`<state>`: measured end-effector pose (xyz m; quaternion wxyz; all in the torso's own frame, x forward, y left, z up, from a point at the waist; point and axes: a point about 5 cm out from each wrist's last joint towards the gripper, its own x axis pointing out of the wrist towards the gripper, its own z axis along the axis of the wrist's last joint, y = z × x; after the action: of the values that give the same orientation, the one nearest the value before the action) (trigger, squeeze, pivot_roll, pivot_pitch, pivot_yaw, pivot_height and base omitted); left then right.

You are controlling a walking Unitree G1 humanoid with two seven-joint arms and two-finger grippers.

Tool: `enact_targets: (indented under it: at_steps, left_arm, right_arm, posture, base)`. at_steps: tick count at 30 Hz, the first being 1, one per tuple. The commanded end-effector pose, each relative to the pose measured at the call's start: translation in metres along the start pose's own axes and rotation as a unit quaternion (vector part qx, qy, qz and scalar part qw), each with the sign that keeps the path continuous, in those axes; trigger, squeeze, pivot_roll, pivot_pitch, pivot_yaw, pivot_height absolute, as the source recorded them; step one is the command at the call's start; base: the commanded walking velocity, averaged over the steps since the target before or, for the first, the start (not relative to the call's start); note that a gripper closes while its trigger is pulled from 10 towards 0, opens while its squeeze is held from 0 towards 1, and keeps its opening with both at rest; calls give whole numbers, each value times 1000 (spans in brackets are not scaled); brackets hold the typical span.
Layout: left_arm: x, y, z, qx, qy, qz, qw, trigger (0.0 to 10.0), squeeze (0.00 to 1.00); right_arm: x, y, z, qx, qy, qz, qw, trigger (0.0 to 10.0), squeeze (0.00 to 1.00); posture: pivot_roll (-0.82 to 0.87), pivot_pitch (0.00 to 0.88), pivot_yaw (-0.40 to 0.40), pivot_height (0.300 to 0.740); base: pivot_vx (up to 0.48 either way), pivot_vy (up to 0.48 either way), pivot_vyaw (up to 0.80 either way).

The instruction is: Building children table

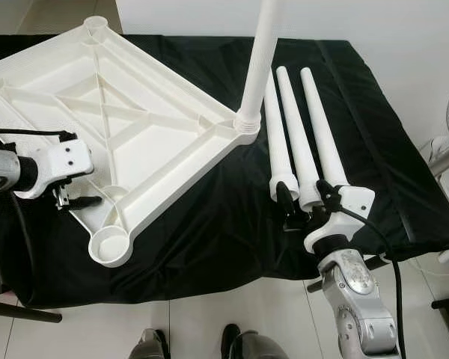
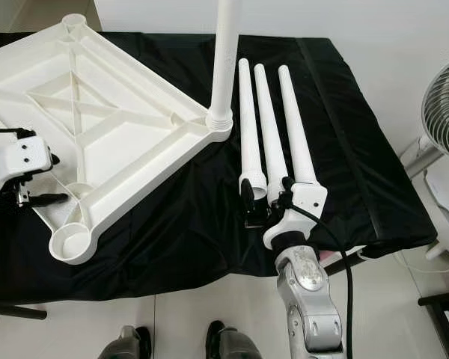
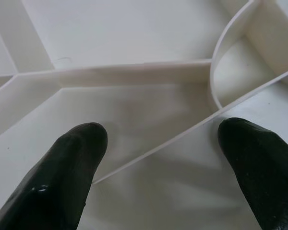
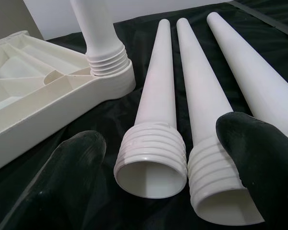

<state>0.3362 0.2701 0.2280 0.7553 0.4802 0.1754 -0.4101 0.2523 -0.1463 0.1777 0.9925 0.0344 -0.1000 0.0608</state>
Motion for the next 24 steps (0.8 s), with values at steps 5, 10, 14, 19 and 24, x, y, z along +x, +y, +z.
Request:
enact_targets:
  at_steps: [5, 10, 14, 19, 24]
  left_arm:
    - [7, -3, -2, -16, 0, -28, 999, 2627, 0]
    - [10, -3, -3, -29, -6, -37, 999, 0, 0]
    - [11, -2, -2, -35, -13, -39, 999, 0, 0]
    - [12, -2, -2, -36, -13, -41, 998, 0, 0]
    - [17, -9, -3, -37, -17, -56, 998, 0, 0]
  right_arm:
    - [-3, -2, 0, -2, 4, -5, 1000, 10000, 0]
    - [-4, -3, 0, -2, 4, -8, 1000, 10000, 0]
    - [-3, -2, 0, -2, 3, -9, 1000, 10000, 0]
    - [-3, -1, -1, 0, 2, -9, 1000, 10000, 0]
    - [-4, -1, -1, 0, 2, -10, 1000, 10000, 0]
  posture:
    - [37, 241, -35, 740]
    - [31, 234, -30, 740]
    - [30, 231, -28, 740]
    - [31, 227, -23, 740]
    - [30, 222, -21, 740]
  base:
    - [0, 0, 0]
    - [0, 0, 0]
    - [0, 0, 0]
    - [0, 0, 0]
    - [0, 0, 0]
